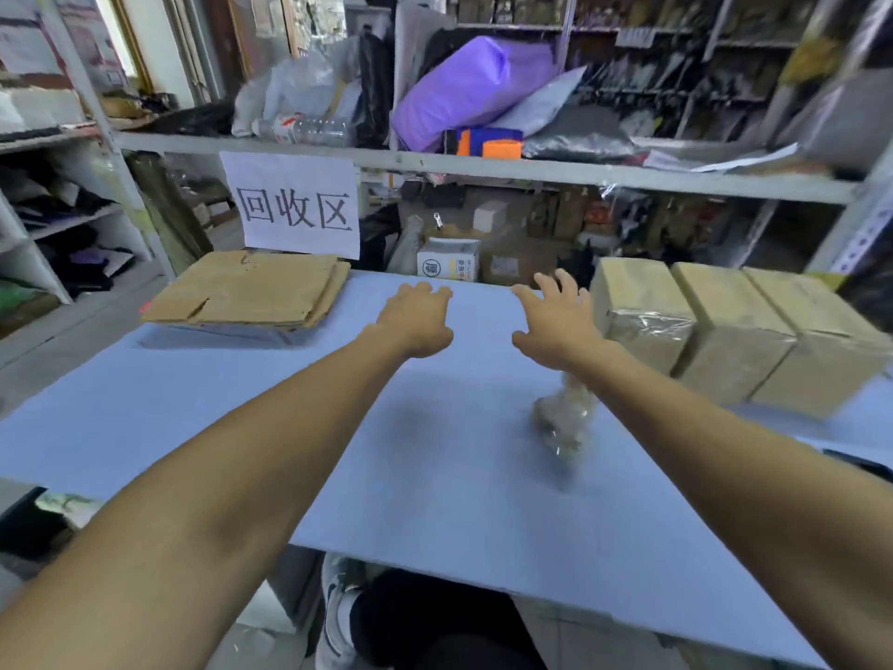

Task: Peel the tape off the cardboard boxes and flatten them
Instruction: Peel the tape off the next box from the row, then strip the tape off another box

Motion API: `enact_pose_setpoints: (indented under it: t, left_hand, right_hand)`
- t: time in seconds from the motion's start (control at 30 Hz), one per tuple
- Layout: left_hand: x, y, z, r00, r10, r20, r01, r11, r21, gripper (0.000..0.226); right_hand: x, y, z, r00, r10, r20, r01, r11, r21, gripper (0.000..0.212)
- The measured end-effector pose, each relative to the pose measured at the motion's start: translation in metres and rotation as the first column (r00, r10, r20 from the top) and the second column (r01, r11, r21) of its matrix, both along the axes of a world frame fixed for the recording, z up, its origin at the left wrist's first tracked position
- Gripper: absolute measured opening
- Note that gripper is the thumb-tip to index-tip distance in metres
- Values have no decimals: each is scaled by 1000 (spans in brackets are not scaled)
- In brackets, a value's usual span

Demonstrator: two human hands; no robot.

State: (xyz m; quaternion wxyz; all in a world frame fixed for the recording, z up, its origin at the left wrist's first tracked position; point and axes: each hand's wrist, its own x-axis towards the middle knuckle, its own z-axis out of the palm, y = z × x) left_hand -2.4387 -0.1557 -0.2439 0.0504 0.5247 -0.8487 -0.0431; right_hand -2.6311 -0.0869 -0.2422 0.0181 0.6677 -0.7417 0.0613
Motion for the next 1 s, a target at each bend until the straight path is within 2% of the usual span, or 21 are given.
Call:
enact_pose_setpoints:
  t: [0.13, 0.27, 0.43, 0.53, 0.63, 0.83, 0.9, 1.0]
  left_hand:
    - [-72, 17, 7, 992, -119, -44, 120, 993, 4, 58]
    - [-134, 31, 6, 972, -223, -73, 224, 974, 10, 65]
    - [-189, 45, 6, 939, -286, -193, 302, 951, 61, 56]
    - [-208, 46, -1, 927, -308, -213, 333, 938, 95, 49]
    - [-215, 46, -6, 924, -281, -261, 318, 941, 113, 47]
    - [-211, 44, -11, 928, -160, -338, 206, 973, 106, 60]
    - [-205, 43, -11, 927, -152, -342, 196, 976, 98, 67]
    - [-193, 46, -11, 922, -143, -360, 166, 986, 34, 65]
  right_hand:
    - [-73, 36, 6, 991, -132, 21, 133, 989, -60, 62]
    - [-133, 59, 3, 973, -228, 34, 229, 970, -78, 58]
    - [-169, 62, -7, 956, -293, 20, 294, 955, -36, 68]
    - [-174, 58, -12, 958, -287, 26, 288, 955, -76, 65]
    - [-175, 57, -17, 963, -268, 36, 270, 950, -159, 52]
    - [-164, 56, -18, 973, -229, 10, 225, 944, -240, 34]
    - [-158, 55, -22, 982, -186, 21, 184, 938, -295, 37]
    - [-147, 53, -25, 985, -130, 116, 165, 904, -394, 46]
